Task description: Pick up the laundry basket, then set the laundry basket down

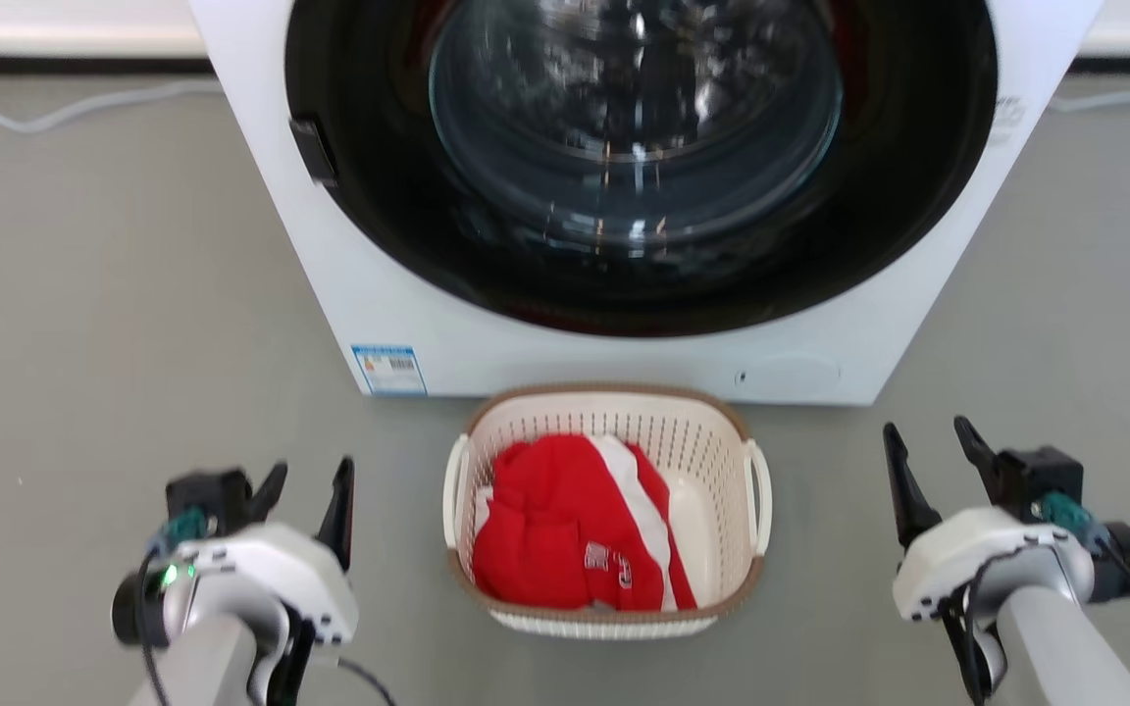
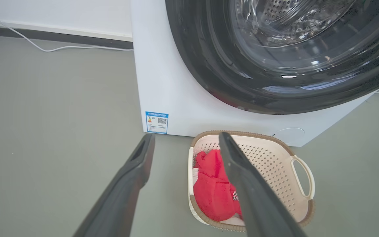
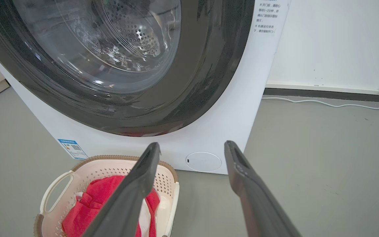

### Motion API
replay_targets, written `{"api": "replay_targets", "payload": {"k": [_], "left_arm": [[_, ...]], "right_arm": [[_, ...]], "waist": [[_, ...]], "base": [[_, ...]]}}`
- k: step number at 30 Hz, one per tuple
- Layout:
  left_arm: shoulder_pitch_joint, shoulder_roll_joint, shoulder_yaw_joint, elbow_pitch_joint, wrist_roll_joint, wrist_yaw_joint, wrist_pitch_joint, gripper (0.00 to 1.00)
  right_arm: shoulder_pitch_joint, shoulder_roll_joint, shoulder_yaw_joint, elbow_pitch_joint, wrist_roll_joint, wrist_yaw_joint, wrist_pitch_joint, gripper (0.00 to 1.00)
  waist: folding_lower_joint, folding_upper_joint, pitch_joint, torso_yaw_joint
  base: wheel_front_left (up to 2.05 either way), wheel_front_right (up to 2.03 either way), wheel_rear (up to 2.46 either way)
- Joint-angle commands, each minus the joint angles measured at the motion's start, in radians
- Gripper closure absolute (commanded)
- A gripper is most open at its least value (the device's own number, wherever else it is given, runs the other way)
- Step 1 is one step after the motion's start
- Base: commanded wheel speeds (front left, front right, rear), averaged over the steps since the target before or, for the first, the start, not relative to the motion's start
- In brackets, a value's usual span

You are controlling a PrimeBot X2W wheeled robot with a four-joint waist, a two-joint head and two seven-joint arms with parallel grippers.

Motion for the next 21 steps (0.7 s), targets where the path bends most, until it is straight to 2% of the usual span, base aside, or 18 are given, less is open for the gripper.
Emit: {"api": "replay_targets", "payload": {"k": [1, 11, 21], "left_arm": [[0.022, 0.037, 0.046, -0.034, 0.012, -0.006, -0.006, 0.00], [0.198, 0.041, 0.112, -0.178, 0.052, -0.004, -0.006, 0.00], [0.319, 0.046, 0.155, -0.291, 0.072, 0.025, -0.006, 0.00]], "right_arm": [[0.027, -0.003, 0.021, -0.050, 0.009, 0.006, -0.006, 0.00], [0.213, -0.010, 0.030, -0.232, 0.055, 0.006, -0.006, 0.00], [0.352, 0.004, 0.014, -0.356, 0.063, 0.006, -0.006, 0.00]], "waist": [[0.0000, 0.0000, -0.066, 0.002], [0.0000, 0.0000, -0.167, -0.001], [0.0000, 0.0000, -0.214, -0.006]], "base": [[0.00, 0.00, 0.00], [0.00, 0.00, 0.00], [0.00, 0.00, 0.00]]}}
